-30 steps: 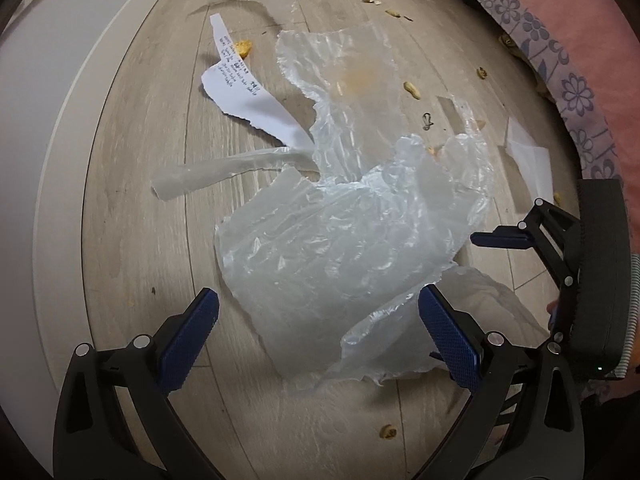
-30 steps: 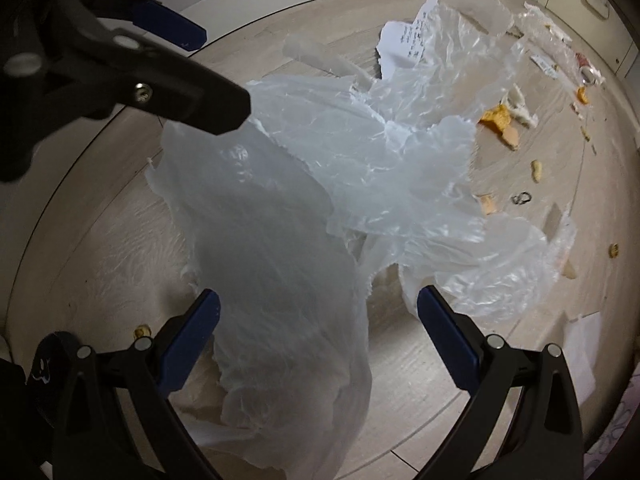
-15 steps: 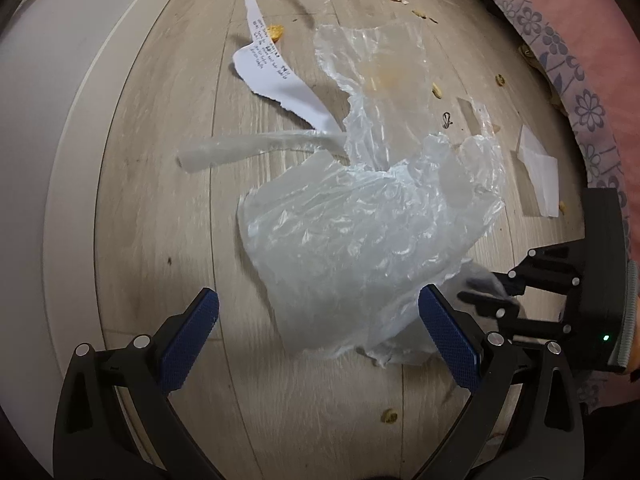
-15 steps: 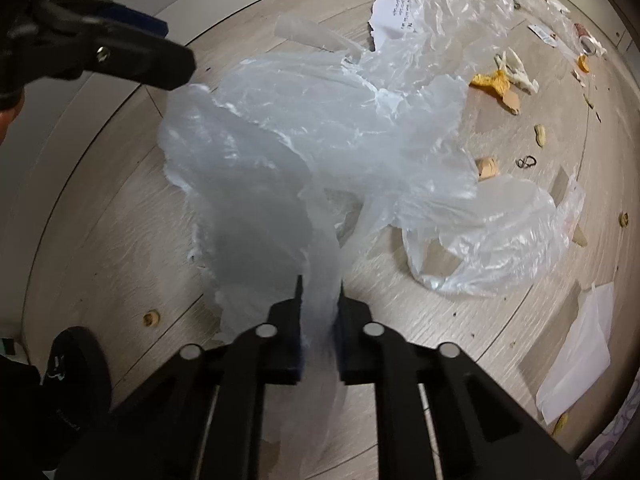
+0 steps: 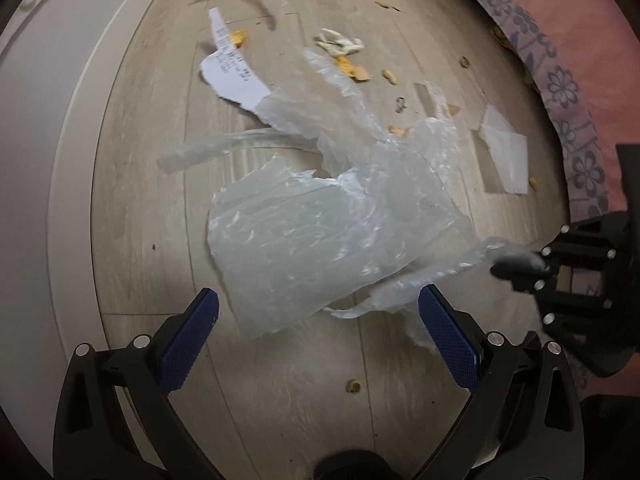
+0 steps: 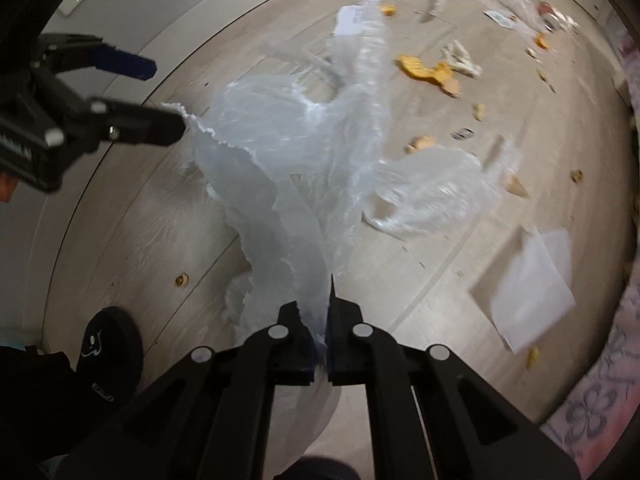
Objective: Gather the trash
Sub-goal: 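Lift the plastic sheet with the right gripper and turn toward the bin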
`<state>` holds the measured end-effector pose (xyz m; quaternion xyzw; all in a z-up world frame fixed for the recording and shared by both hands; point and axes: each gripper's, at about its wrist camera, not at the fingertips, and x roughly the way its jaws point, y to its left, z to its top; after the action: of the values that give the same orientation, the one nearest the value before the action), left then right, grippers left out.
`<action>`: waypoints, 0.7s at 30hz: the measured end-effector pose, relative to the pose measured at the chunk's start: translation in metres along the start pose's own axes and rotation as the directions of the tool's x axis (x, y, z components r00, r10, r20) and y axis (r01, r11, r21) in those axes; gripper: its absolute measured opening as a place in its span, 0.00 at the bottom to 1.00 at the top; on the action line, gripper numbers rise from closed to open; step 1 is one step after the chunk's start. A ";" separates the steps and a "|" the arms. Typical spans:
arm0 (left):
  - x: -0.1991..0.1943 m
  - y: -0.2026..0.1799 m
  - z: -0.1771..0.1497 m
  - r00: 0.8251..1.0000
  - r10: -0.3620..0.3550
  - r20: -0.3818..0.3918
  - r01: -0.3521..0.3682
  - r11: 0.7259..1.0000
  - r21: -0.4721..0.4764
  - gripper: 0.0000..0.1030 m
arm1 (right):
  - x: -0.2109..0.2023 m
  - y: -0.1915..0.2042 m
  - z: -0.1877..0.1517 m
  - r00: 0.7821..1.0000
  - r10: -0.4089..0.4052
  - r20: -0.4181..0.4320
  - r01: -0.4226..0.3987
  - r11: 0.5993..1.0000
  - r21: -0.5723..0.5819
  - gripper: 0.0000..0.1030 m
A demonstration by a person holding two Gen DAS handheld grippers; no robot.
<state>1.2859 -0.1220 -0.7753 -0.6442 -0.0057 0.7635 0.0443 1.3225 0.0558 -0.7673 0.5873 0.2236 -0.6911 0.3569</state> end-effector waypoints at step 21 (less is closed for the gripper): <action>-0.094 -0.052 0.017 1.000 -0.023 0.017 0.022 0.999 0.027 0.94 | -0.136 -0.019 -0.006 0.998 -0.049 0.033 0.046 0.994 0.097 0.05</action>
<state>1.2883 -0.0764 -0.6768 -0.6369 -0.0033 0.7685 0.0614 1.3194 0.1035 -0.6384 0.5860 0.1978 -0.7197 0.3156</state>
